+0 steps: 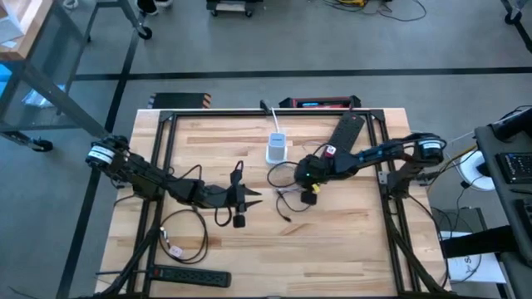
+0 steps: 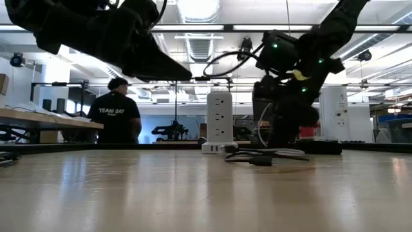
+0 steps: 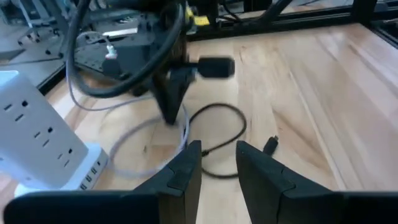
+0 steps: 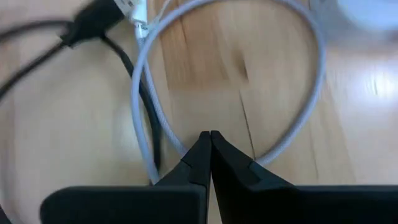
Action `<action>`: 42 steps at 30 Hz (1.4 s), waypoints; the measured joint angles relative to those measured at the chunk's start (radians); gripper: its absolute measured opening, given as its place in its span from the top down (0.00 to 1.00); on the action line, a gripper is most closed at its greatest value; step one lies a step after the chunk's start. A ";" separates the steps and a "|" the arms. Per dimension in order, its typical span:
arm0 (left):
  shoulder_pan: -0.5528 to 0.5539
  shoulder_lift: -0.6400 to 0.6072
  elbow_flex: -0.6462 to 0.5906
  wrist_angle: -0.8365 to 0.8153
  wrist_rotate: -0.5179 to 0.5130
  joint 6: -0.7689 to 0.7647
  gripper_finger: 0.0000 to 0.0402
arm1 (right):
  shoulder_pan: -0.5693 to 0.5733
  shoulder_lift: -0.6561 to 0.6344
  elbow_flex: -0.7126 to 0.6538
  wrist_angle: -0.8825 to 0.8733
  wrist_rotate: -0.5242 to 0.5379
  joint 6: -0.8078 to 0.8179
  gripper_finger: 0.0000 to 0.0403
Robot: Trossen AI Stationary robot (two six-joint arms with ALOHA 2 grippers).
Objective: Insert USB
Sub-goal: Adjust the light purple charger cable, then insert the right black charger cable into the white outlet extension
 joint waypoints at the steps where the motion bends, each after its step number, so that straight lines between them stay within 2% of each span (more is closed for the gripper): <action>1: -0.001 0.000 0.000 -0.005 0.001 -0.002 0.78 | 0.004 -0.021 -0.003 -0.063 0.004 0.006 1.00; 5: -0.001 0.000 -0.006 -0.009 0.088 -0.010 0.78 | 0.021 -0.109 -0.008 -0.317 0.009 0.061 1.00; 8: -0.003 0.010 -0.007 -0.001 0.131 -0.038 0.78 | 0.050 -0.180 -0.015 -0.496 0.061 0.121 1.00; 12: -0.002 0.074 -0.008 0.090 0.131 -0.046 0.78 | 0.117 -0.292 -0.014 -0.497 0.156 0.155 1.00; 15: 0.007 0.148 0.002 0.210 0.131 -0.036 0.78 | 0.175 -0.354 -0.019 -0.391 0.213 0.150 1.00; 20: 0.013 0.260 0.100 0.208 0.132 -0.026 0.78 | 0.283 -0.399 -0.069 -0.085 0.280 0.093 1.00; 24: 0.027 0.321 0.222 0.062 0.200 -0.057 0.77 | 0.371 -0.379 -0.155 0.213 0.285 0.112 1.00; 28: 0.036 0.375 0.352 -0.121 0.203 -0.049 0.70 | 0.454 -0.333 -0.217 0.397 0.305 0.167 1.00; 32: 0.053 0.419 0.453 -0.262 0.211 -0.038 0.60 | 0.519 -0.266 -0.247 0.461 0.374 0.196 1.00; 35: 0.072 0.456 0.507 -0.337 0.283 -0.019 0.53 | 0.540 -0.215 -0.245 0.462 0.398 0.232 1.00; 42: 0.133 0.487 0.618 -0.548 0.309 0.033 0.44 | 0.549 -0.120 -0.221 0.507 0.427 0.284 1.00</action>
